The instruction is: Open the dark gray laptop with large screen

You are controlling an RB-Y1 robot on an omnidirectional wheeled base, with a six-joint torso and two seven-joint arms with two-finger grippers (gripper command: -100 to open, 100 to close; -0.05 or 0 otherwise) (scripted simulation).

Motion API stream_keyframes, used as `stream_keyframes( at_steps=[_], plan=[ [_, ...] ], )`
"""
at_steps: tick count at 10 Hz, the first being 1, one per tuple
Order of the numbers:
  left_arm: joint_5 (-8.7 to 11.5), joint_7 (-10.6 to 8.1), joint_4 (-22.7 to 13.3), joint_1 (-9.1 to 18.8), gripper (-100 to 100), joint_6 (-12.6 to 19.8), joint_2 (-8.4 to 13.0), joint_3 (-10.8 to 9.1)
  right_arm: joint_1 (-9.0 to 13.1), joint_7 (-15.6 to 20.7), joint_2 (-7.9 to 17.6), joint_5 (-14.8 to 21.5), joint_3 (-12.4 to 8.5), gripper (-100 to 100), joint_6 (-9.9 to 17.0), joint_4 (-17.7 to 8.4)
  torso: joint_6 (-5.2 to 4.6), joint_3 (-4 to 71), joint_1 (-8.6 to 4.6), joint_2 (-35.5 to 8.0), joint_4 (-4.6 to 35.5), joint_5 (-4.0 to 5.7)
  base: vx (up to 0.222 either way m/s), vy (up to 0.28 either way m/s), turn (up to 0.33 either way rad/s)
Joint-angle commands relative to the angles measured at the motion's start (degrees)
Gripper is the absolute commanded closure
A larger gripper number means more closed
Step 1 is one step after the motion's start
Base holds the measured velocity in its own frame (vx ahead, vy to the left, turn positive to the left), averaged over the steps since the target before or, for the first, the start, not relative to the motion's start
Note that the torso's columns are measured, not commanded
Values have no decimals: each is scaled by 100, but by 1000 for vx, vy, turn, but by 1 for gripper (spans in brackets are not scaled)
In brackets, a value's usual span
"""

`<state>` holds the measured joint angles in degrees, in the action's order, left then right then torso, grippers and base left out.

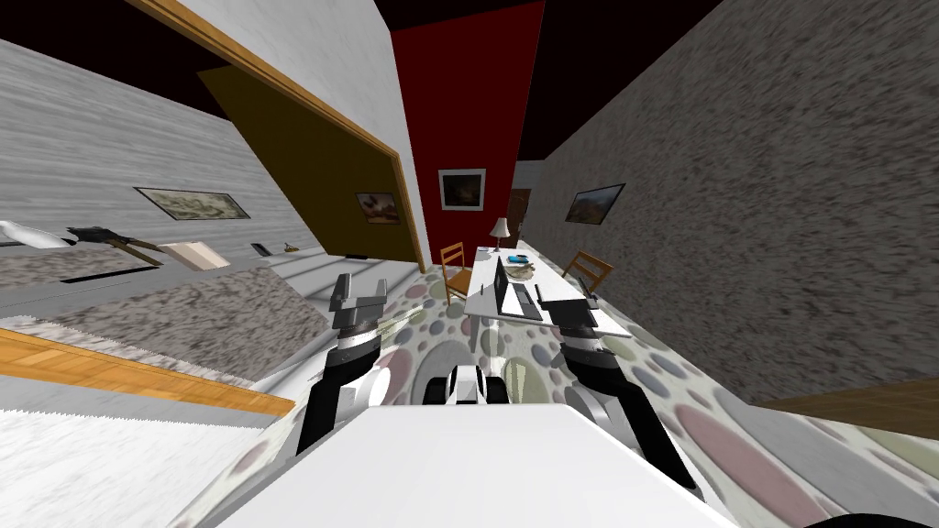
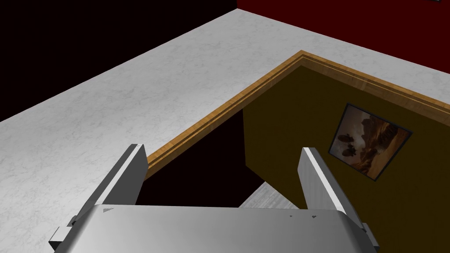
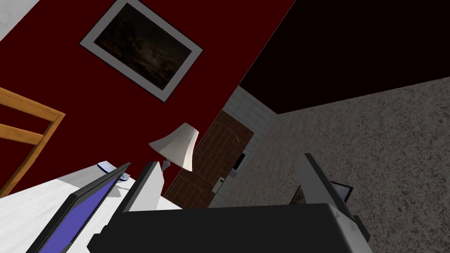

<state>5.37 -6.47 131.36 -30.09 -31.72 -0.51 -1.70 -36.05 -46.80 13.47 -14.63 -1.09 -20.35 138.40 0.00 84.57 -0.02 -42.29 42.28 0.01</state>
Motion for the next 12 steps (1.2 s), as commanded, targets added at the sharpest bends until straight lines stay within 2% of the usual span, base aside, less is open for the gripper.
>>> stream_keyframes(
  at_steps=[1, 2, 4, 9, 10, 11, 12],
  plan=[
    [0, 0, 0, 0, 0, 0, 0, 0, -96, -459, 29, -172, -36, -100, 144, 30, 0, 0, 3, 1, 0, -1, 29, 20, 29],
    [0, 0, 0, 0, 0, 0, 0, 0, -173, -626, 43, -318, -60, -100, 274, 52, 0, 0, 2, 0, 0, -1, 30, 22, 61],
    [0, 0, 0, 0, 0, 0, 0, 0, -173, -837, 43, -318, -60, -100, 274, 52, 0, -1, 1, -1, 0, 0, 19, 15, 15],
    [0, 0, 0, 0, 0, 0, 0, 0, -404, -1693, 71, -762, -133, -100, 671, 110, 0, 0, 2, 1, 0, -1, 30, 23, 51],
    [0, 0, 0, 0, 0, 0, 0, 0, -404, -1863, 71, -762, -133, -100, 671, 110, 1, 0, 2, 1, 0, 0, 27, 18, 33],
    [0, 0, 0, 0, 0, 0, 0, 0, -481, -2029, 78, -910, -157, -100, 804, 124, 0, -1, 1, -1, 1, 0, 32, 19, 65],
    [0, 0, 0, 0, 0, 0, 0, 0, -481, -2195, 78, -910, -157, -100, 804, 124, 1, -1, 1, 0, 0, 0, 29, 16, 33]
  ],
)
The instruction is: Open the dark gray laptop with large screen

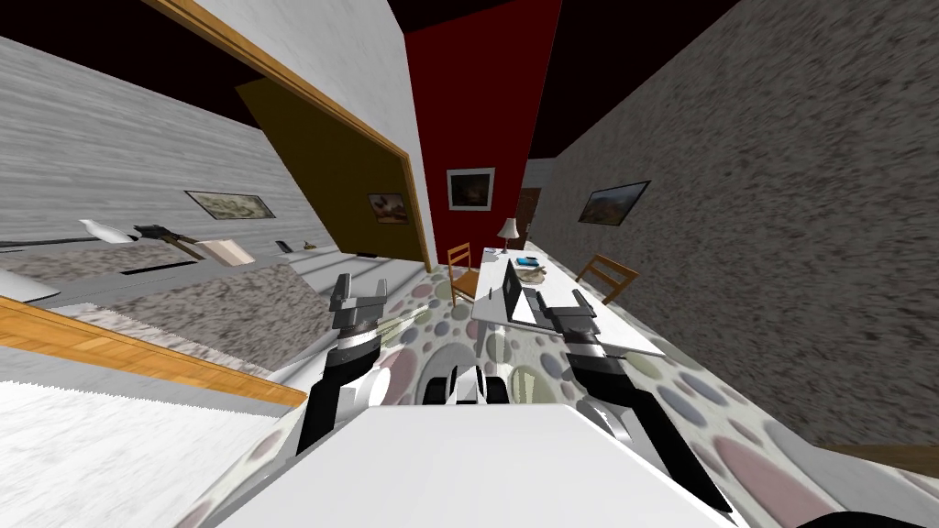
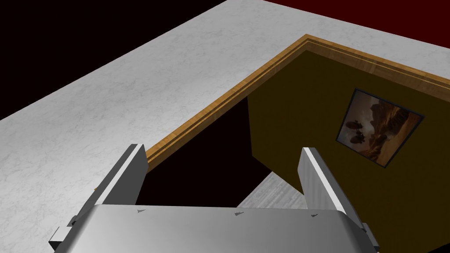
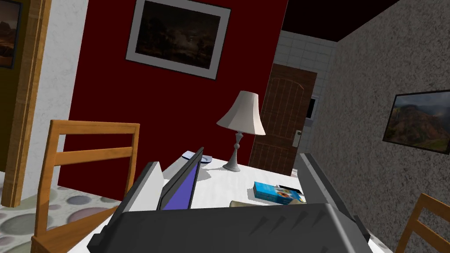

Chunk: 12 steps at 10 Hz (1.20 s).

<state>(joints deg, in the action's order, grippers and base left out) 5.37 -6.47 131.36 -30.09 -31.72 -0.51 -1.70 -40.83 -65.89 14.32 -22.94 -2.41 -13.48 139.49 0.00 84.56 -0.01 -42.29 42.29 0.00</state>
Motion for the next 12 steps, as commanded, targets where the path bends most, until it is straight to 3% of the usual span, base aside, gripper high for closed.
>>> stream_keyframes(
  at_steps=[1, 12],
  plan=[
    [0, 0, 0, 0, 0, 0, 0, 0, -3, -326, -7, -79, -25, -100, 117, 16, -1, 0, -1, 0, 0, 0, 14, 9, -3],
    [0, 0, 0, 0, 0, 0, 0, 0, -439, -2161, -49, -937, -167, -100, 897, 76, -1, -1, 2, -2, 0, -1, 31, 19, 48]
  ],
)
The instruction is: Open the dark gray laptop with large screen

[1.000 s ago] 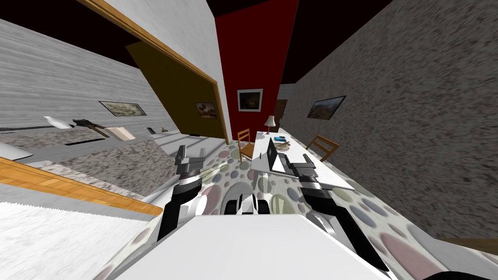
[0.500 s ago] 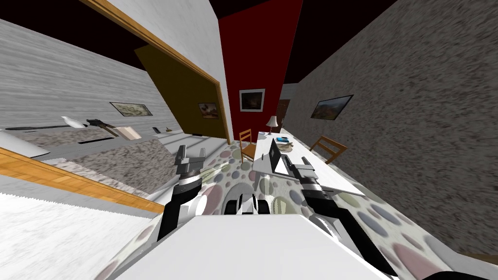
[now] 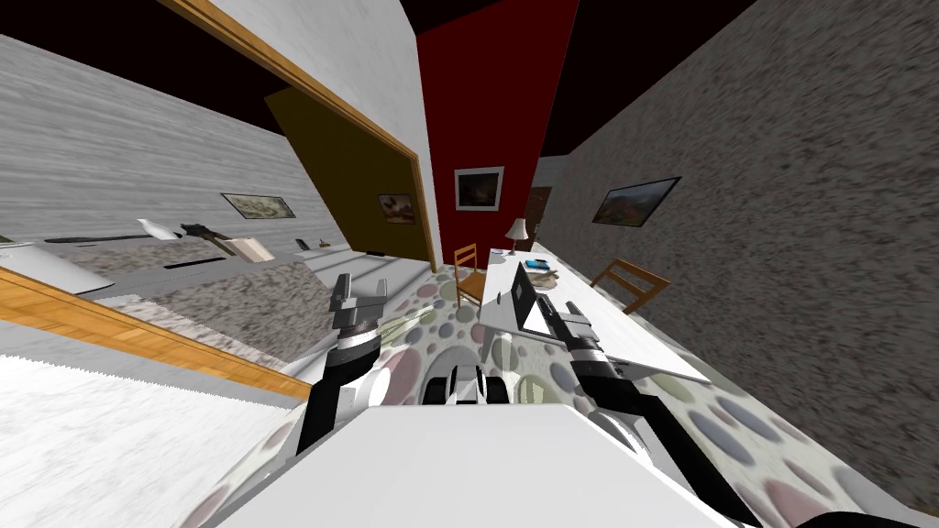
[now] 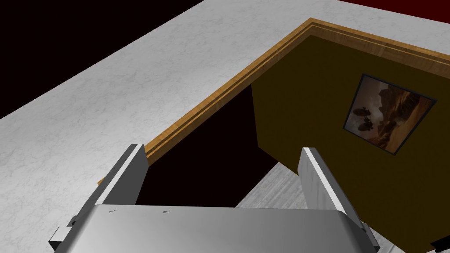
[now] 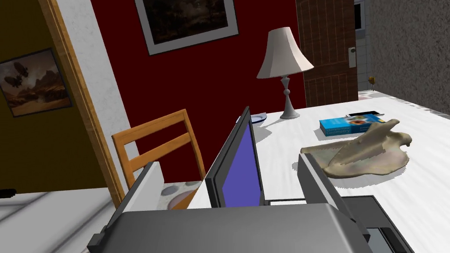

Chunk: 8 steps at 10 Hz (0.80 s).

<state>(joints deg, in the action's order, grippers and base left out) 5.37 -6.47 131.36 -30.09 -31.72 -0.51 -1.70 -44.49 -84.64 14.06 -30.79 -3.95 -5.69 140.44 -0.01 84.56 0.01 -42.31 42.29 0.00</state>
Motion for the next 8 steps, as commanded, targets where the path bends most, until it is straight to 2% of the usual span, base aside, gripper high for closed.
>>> stream_keyframes(
  at_steps=[1, 2, 7, 8],
  plan=[
    [0, 0, 0, 0, 0, 0, 0, 0, -74, -448, -24, -152, -13, -100, 118, -19, 1, 0, -1, 1, 0, 1, 26, 16, 28],
    [0, 0, 0, 0, 0, 0, 0, 0, -140, -613, -64, -283, -35, -100, 237, -12, 0, 1, -2, 1, 0, 1, 33, 23, 60],
    [0, 0, 0, 0, 0, 0, 0, 0, -264, -1359, -187, -528, -76, -100, 461, 3, 1, 2, -2, 3, -1, 1, 28, 15, 36],
    [0, 0, 0, 0, 0, 0, 0, 0, -321, -1553, -275, -641, -94, -100, 563, 10, 0, 1, -2, 1, 0, 0, 26, 15, 51]
  ],
)
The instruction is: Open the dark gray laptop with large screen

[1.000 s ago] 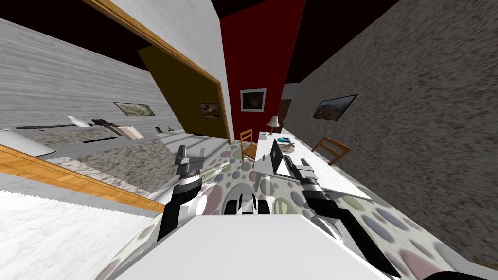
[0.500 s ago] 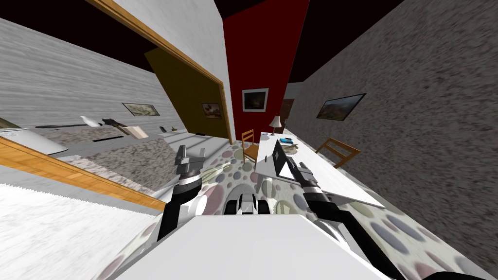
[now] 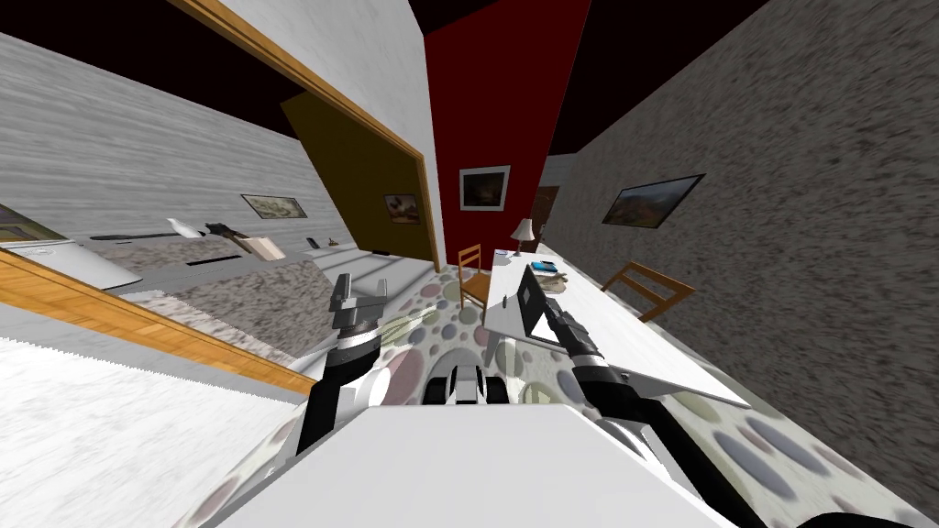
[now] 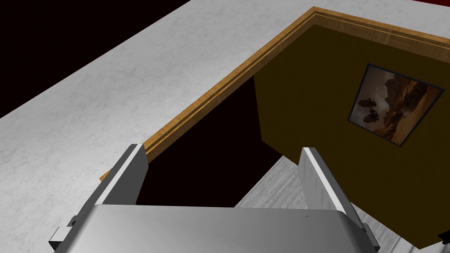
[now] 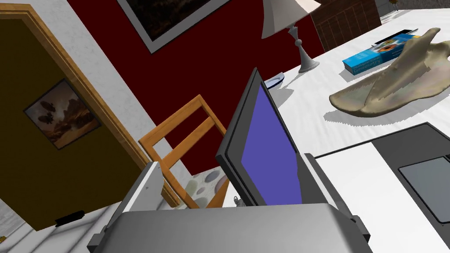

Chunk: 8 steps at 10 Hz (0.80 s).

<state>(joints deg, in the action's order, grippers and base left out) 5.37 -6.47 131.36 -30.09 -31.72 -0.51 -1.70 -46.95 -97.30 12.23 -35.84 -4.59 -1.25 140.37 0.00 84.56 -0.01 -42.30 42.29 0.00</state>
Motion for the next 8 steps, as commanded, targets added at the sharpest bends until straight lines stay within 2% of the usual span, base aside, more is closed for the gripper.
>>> stream_keyframes(
  at_steps=[1, 2, 3, 5, 6, 8],
  plan=[
    [0, 0, 0, 0, 0, 0, 0, 0, -75, -359, -91, -136, -30, -100, 119, 17, 1, 0, 2, 1, 0, 0, 22, 14, 23],
    [0, 0, 0, 0, 0, 0, 0, 0, -128, -568, -197, -241, -47, -100, 215, 23, 0, 0, 1, 0, 0, 0, 21, 17, 34],
    [0, 0, 0, 0, 0, 0, 0, 0, -128, -606, -197, -241, -47, -100, 215, 23, 0, 0, 2, 0, 0, 0, 22, 12, 21],
    [0, 0, 0, 0, 0, 0, 0, 0, -220, -982, -461, -425, -77, -100, 383, 31, 1, 2, 0, 4, -1, 0, 33, 14, 49],
    [0, 0, 0, 0, 0, 0, 0, 0, -220, -1038, -461, -425, -77, -100, 383, 31, 1, 3, 2, 5, -1, 0, 26, 12, 27],
    [0, 0, 0, 0, 0, 0, 0, 0, -293, -1376, -792, -568, -101, -100, 514, 38, 0, -1, 1, -1, 1, 0, 22, 15, 42]
  ],
)
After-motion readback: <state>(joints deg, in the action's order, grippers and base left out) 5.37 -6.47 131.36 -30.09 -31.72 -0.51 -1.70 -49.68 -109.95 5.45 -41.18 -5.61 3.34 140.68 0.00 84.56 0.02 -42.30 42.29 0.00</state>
